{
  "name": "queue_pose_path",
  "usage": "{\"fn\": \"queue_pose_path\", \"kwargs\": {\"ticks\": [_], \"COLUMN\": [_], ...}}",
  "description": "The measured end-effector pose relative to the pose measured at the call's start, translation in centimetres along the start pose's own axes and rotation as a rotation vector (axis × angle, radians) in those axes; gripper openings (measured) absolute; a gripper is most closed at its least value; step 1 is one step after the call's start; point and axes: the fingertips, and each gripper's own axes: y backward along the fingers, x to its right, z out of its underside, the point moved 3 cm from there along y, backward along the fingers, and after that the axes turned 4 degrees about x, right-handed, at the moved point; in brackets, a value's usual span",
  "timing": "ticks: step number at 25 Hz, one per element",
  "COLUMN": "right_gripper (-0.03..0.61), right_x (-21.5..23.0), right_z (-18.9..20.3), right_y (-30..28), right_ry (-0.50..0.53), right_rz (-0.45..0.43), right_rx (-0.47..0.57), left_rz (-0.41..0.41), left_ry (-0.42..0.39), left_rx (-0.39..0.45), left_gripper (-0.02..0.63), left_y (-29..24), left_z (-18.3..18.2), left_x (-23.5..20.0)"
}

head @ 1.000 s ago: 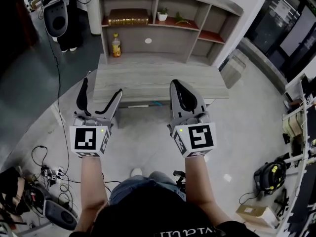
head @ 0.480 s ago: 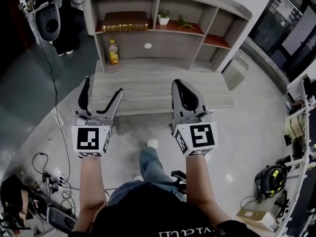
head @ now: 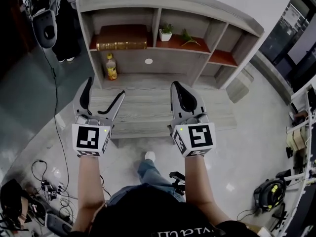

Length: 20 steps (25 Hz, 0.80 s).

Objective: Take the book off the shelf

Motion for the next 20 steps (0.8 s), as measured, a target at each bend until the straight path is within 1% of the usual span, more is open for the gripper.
{"fn": "queue_pose_path", "kwargs": {"ticks": [2, 5, 12, 14, 16, 20], "right_gripper": [0.015, 0.014, 0.015, 0.014, 0.014, 0.015], "right_x": [1.4, 3.4, 7.9, 8.9, 9.8, 10.8], "right_z": [0.5, 1.6, 4.4, 4.8, 5.4, 6.6], "right_y": [-1.9, -4.8, -11.5, -13.1, -14.4, -16.3], "right_ry": [-0.004, -0.014, -0.034, -0.031, -0.036, -0.065], "right_rz": [-0.007, -0.018, -0.057, -0.075, -0.088, -0.114], "right_rx": [0.003, 0.003, -0.008, -0.006, -0.005, -0.008], "left_rz": [0.0, -0.004, -0.043, -0.053, -0.043, 0.003], "left_ry": [-0.009, 0.013, 0.008, -0.039, -0.122, -0.284], "left_rx": [-0.01, -0.01, -0.065, -0.086, -0.119, -0.207], "left_gripper": [0.425, 0.425, 0.425, 0.425, 0.425, 0.425], "left_y": [-2.4, -6.0, -13.2, -15.1, -16.7, -19.0], "left_z": [0.5, 1.3, 4.7, 5.3, 6.0, 7.3], "left_x": [-0.5, -1.7, -3.8, -4.1, -4.2, -4.2]}}
